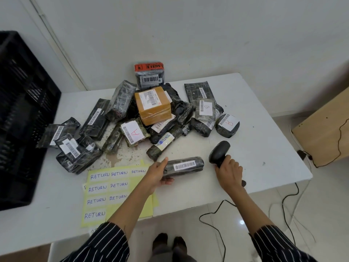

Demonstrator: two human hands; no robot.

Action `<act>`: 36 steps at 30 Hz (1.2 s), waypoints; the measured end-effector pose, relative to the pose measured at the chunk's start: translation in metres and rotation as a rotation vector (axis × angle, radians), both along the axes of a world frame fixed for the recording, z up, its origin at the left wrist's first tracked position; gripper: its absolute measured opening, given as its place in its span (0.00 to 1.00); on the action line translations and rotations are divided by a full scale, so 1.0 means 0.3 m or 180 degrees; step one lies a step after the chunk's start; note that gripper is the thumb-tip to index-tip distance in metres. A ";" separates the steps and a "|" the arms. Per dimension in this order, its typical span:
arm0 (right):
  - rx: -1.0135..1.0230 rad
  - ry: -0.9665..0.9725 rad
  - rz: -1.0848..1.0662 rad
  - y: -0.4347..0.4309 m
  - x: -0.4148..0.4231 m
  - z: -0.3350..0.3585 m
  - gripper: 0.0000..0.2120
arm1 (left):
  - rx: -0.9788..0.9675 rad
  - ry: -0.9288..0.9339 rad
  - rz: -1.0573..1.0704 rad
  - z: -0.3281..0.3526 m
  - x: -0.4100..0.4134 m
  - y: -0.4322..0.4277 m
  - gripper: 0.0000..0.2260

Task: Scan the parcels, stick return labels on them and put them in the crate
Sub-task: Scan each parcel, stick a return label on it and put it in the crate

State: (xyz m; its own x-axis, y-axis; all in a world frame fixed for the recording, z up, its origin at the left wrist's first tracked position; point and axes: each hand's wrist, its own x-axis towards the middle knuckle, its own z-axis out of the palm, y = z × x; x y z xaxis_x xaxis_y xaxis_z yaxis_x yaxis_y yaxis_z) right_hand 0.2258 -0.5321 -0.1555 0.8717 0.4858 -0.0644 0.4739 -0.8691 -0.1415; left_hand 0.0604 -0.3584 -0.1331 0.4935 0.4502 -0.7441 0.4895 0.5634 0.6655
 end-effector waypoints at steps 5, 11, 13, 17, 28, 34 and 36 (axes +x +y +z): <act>0.0133 -0.0139 0.0080 0.011 -0.008 -0.048 0.26 | 0.0565 0.0535 -0.0332 -0.016 0.006 -0.046 0.27; 0.0436 -0.0565 0.0004 0.021 -0.119 -0.006 0.29 | 0.2046 0.1404 -0.0947 -0.019 0.008 -0.050 0.30; 0.0845 -0.0678 0.0395 0.043 -0.184 0.013 0.24 | 0.2327 0.1586 -0.1068 -0.015 0.003 -0.044 0.30; 0.1370 -0.0703 0.1315 0.137 -0.312 0.028 0.15 | 0.2942 0.1316 -0.1112 0.027 -0.071 -0.006 0.18; 0.0940 -0.0520 0.1825 0.455 -0.495 -0.057 0.06 | 0.3716 0.1917 -0.2795 -0.128 -0.404 0.110 0.33; 0.0650 -0.0419 0.1705 0.487 -0.503 -0.081 0.10 | 0.3647 0.1988 -0.2859 -0.126 -0.418 0.097 0.33; 0.0685 -0.0423 0.1664 0.490 -0.505 -0.080 0.11 | 0.3644 0.1887 -0.2783 -0.114 -0.406 0.094 0.36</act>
